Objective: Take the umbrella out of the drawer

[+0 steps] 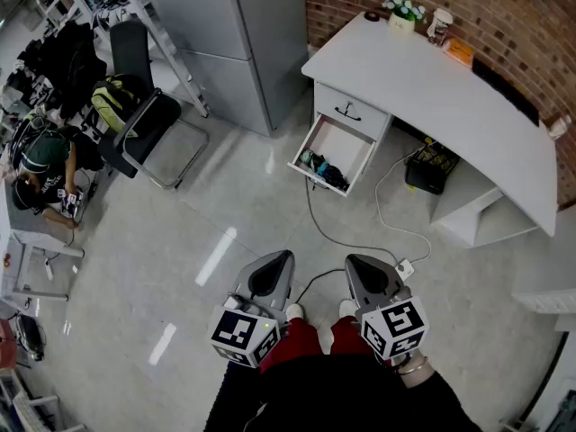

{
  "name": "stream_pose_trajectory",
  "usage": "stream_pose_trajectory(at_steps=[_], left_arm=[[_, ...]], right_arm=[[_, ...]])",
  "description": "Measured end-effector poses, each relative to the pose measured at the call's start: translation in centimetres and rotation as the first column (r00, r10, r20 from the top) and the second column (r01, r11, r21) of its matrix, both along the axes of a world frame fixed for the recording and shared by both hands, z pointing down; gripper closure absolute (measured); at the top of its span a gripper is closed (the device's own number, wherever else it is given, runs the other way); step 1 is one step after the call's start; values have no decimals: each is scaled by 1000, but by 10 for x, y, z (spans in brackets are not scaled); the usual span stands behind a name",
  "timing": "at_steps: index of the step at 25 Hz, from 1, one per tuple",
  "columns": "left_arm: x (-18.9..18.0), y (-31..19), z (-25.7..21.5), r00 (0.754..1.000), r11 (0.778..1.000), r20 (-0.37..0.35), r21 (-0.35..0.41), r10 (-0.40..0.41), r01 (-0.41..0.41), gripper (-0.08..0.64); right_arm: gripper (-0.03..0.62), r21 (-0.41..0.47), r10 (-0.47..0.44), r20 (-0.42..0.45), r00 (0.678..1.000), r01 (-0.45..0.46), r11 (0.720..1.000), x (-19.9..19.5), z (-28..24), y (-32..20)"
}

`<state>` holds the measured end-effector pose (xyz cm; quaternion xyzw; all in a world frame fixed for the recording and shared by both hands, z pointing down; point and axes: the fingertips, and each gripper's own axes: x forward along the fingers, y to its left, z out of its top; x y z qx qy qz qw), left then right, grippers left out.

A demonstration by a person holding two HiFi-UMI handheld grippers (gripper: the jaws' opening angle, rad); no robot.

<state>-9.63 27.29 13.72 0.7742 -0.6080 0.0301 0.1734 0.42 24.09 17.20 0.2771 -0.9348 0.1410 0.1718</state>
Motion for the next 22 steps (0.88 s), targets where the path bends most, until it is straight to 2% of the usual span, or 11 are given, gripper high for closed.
stream_pose_trajectory(at_steps=[5,10,16,22], left_arm=[[-36,12,8,999,999,-19,-12,39,-39,557],[-59,20,15,996,996,-27,-10,85,-85,557],[-67,21,28,992,991,-24,-42,126,-127,557],[-57,4,36,988,987,3,-58,153,-153,556]], right_arm=[[594,-9,47,2,999,-47,999,-33,4,14],[594,-46,107,13,994,-106,993,-49,10,30],[594,-93,161,-24,987,-163,982,-43,23,33],[594,-124,228,-22,973,-229,966,-25,34,15]])
